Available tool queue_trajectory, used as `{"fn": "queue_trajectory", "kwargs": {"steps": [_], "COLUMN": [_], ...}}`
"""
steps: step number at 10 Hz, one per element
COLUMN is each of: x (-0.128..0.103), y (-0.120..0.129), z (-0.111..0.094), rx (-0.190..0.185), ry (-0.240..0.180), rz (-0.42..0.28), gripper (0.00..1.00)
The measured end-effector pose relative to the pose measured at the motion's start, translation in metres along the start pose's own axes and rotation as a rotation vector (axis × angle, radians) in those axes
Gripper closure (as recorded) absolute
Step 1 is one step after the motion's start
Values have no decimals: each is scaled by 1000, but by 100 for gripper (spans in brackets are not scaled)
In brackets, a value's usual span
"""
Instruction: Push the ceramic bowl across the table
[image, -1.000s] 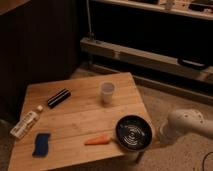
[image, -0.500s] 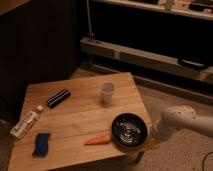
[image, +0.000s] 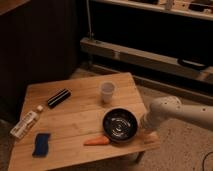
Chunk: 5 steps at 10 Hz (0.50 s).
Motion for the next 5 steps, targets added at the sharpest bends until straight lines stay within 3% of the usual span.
{"fn": "queue_trajectory", "kwargs": {"steps": [5], "x": [14], "y": [69], "z": [8], "rx": [-28], "ry": [31], "rz": [-154], "gripper": [100]}}
